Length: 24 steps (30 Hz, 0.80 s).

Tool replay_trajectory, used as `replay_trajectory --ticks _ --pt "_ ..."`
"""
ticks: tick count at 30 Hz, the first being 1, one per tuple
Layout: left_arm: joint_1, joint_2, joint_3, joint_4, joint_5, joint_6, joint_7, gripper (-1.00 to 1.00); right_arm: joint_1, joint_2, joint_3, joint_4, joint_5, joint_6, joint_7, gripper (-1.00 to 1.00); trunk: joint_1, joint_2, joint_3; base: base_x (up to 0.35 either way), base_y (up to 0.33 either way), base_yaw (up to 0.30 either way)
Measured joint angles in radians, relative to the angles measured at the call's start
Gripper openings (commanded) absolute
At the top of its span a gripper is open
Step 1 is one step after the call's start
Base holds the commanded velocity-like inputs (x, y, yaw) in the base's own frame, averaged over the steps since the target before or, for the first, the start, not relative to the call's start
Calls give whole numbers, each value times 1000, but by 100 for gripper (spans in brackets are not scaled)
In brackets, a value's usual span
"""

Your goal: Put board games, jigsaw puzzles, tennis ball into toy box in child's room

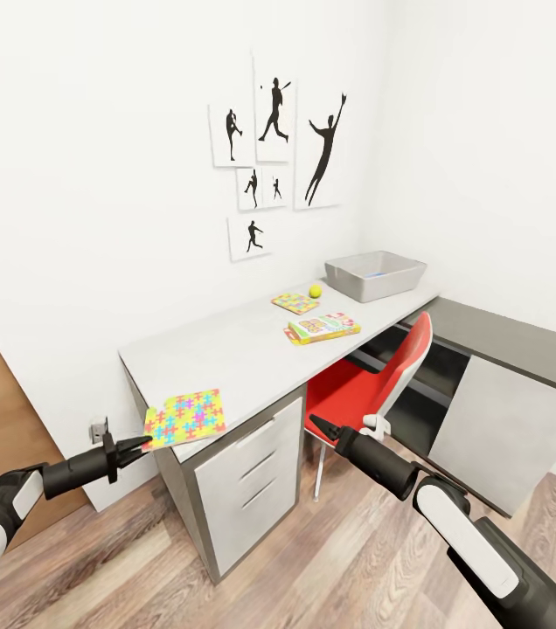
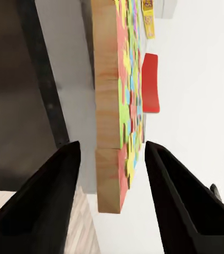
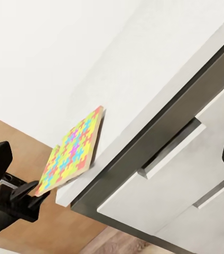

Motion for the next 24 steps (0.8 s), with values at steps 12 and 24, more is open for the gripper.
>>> replay_trajectory --ticks 12,24 --pt "0 0 3 0 2 -1 -2 -100 0 0 0 0 0 0 0 100 0 0 0 0 0 0" --pt "0 -6 -1 0 -10 -11 -4 -100 0 0 1 0 0 0 0 100 -8 14 6 0 0 0"
